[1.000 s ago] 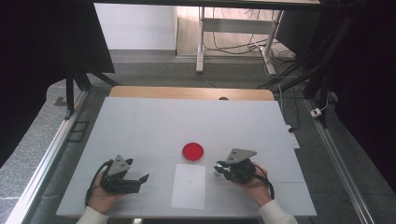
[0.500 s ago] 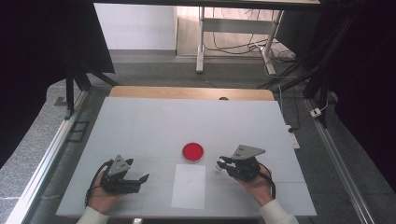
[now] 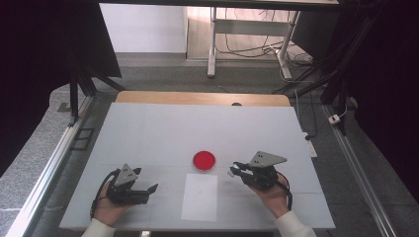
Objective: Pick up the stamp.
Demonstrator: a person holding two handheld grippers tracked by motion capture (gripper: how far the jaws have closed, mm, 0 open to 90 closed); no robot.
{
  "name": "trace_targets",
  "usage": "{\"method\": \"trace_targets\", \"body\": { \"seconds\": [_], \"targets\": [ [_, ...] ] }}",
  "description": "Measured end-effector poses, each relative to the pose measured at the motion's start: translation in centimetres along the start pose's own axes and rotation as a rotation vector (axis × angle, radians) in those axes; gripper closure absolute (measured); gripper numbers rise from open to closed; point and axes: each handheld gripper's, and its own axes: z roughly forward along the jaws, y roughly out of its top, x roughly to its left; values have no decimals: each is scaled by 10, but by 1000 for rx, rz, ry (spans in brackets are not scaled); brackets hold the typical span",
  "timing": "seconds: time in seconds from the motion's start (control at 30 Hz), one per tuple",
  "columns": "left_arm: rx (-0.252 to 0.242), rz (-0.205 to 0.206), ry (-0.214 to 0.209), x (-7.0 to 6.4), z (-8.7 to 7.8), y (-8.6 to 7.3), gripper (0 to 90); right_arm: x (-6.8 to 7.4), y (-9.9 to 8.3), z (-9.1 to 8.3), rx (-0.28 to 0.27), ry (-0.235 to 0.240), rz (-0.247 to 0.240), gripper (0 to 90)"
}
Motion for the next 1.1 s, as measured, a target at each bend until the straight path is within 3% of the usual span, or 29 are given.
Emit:
{"method": "trace_targets", "body": {
  "seconds": [0.37, 1.1],
  "targets": [
    [0, 0, -1, 0, 1, 0, 165, 6, 12, -5, -78, 19, 29, 749],
    [-10, -10, 9, 0, 3, 3, 162, 16, 30, 2, -139, 69, 45, 749]
  ]
}}
